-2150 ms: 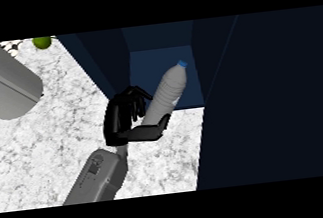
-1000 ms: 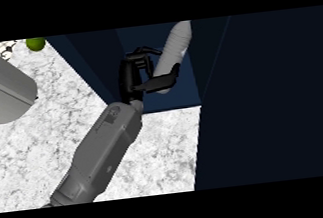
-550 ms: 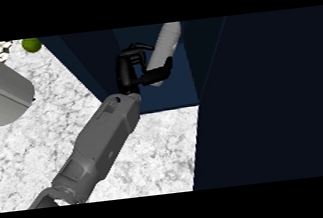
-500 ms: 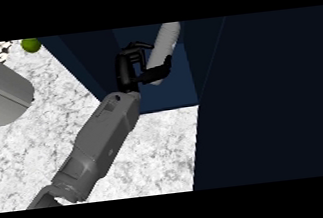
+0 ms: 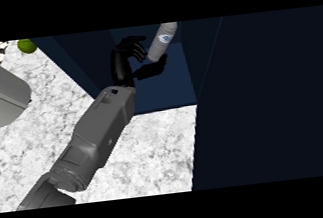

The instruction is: Pick up the bottled water, place it into the cabinet and close the cabinet

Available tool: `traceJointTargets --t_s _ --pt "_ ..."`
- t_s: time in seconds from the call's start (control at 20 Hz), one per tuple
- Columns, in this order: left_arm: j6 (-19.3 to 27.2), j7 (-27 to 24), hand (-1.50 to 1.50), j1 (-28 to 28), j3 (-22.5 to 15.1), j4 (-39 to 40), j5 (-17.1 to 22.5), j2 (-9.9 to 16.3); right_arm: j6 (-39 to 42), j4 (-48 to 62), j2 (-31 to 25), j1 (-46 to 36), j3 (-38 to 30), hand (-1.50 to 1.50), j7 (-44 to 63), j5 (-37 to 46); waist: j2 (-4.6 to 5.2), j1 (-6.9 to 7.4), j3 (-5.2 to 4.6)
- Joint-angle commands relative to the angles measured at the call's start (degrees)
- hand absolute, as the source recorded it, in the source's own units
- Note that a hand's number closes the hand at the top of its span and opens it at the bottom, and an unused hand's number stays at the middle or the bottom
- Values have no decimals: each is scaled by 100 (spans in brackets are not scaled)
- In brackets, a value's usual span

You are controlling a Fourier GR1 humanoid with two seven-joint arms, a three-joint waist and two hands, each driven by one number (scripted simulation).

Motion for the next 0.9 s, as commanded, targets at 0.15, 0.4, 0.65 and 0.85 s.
traceJointTargets --t_s 0.15,0.4,0.65,0.85 --pt "-109 -243 -150 -162 185 450 -24 -20 178 -569 -171 340 -194 -150 26 -260 17 -70 2" --pt "-247 -128 -150 -494 312 606 -7 3 340 -138 -103 156 -278 -150 -168 -388 43 -52 3" --pt "-323 -232 -150 -566 505 516 131 -18 240 -343 25 100 -184 -150 -23 -280 41 -93 -2" --pt "-636 -335 -150 -557 339 732 -150 61 296 -193 24 238 -216 -150 -57 -271 33 -46 1"
